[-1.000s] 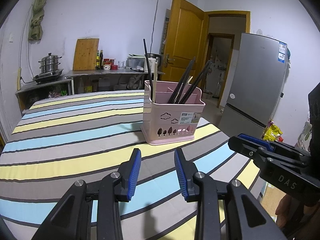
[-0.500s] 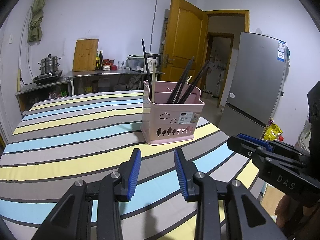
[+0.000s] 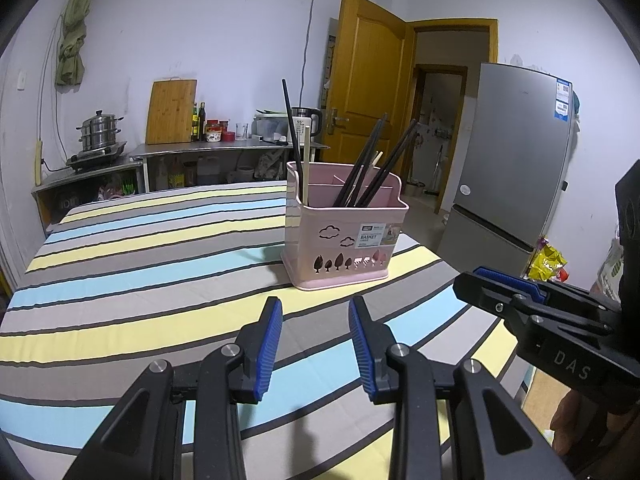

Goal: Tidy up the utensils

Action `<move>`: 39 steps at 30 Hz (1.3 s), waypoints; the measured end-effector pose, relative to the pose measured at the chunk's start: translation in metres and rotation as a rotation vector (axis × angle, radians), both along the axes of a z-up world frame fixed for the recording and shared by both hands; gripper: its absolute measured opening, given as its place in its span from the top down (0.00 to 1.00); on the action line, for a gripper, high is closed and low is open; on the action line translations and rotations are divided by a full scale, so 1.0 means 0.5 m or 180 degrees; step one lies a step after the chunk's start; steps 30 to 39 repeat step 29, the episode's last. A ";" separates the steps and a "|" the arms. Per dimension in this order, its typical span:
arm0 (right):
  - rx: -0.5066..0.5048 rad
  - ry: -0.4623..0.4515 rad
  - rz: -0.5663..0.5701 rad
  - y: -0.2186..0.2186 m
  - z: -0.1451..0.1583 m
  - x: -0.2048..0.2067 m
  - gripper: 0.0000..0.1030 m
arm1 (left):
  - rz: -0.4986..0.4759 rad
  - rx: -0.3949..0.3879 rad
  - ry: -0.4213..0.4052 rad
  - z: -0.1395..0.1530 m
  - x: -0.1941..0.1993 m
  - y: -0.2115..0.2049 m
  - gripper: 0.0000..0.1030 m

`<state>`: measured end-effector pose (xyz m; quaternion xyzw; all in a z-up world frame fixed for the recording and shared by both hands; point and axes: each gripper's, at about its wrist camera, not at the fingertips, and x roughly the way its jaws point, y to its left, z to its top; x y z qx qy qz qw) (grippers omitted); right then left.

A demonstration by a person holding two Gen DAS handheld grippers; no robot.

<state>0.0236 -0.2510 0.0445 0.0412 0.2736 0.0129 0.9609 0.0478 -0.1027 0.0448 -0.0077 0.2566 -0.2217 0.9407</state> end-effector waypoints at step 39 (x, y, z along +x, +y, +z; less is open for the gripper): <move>-0.0005 0.0001 0.0002 0.002 -0.002 -0.002 0.77 | 0.0019 -0.0002 0.0018 -0.006 0.001 0.003 0.67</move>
